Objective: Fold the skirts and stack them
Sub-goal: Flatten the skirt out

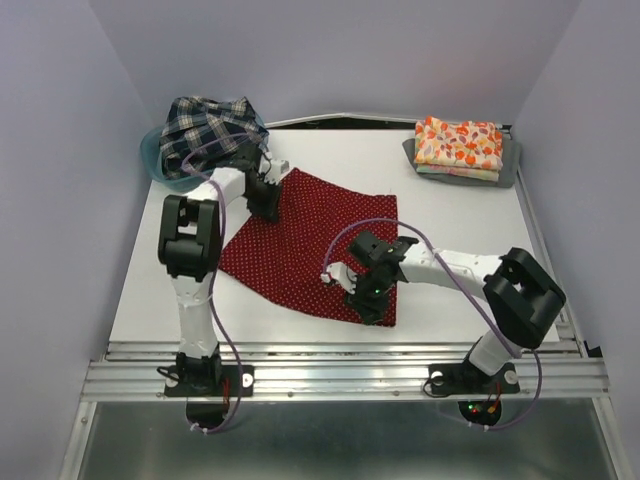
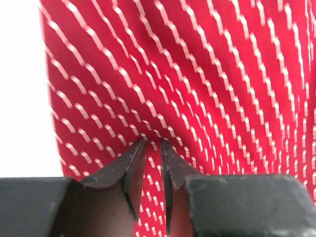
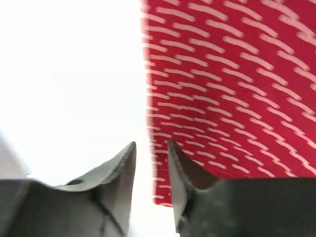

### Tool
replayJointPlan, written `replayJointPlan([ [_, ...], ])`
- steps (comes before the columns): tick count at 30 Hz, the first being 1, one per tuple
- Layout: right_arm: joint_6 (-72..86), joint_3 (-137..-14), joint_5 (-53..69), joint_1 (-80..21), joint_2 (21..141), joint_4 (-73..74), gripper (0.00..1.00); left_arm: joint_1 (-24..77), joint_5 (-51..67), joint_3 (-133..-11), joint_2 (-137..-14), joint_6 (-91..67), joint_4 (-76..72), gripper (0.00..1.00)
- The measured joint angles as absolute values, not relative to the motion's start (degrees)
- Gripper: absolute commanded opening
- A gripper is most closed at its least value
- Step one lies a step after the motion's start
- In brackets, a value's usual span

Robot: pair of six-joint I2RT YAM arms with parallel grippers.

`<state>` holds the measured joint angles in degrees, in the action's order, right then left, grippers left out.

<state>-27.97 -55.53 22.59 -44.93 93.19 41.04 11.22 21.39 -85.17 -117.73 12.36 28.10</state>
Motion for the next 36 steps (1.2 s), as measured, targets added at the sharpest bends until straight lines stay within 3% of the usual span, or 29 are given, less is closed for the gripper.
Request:
replayJointPlan([
  [4, -22.9, -63.0, 30.9, -50.3, 91.9, 43.2, 0.4, 13.2, 19.9, -109.6, -132.1, 13.3, 34.5, 0.39],
  [5, -21.8, -65.5, 32.2, -49.6, 91.9, 43.2, 0.4, 14.3, 19.2, -116.4, -136.2, 14.1, 34.7, 0.46],
  [9, -16.6, -79.4, 37.9, -38.0, 92.0, 40.0, 0.4, 17.9, 17.4, -126.8, -141.5, 16.6, 36.3, 0.6],
  [14, -14.7, -88.0, 34.2, -21.4, 95.7, 36.6, 0.39, 20.3, 16.1, -113.1, -129.6, 17.7, 34.3, 0.72],
  [16, -14.8, -89.9, 29.9, -20.1, 99.5, 36.0, 0.39, 19.6, 15.7, -103.8, -119.7, 17.5, 32.6, 0.75],
  [23, -16.9, -93.3, 18.6, -21.2, 117.6, 33.6, 0.36, 17.6, 16.9, -88.7, -97.7, 15.3, 28.5, 0.76],
  [30, -20.6, -87.2, 8.6, -21.0, 119.4, 28.6, 0.3, 18.2, 17.4, -74.3, -95.5, 13.3, 26.2, 0.73],
  [36, -21.4, -73.5, 8.7, -21.3, 110.4, 25.0, 0.25, 18.3, 18.0, -73.4, -100.9, 11.7, 24.3, 0.65],
])
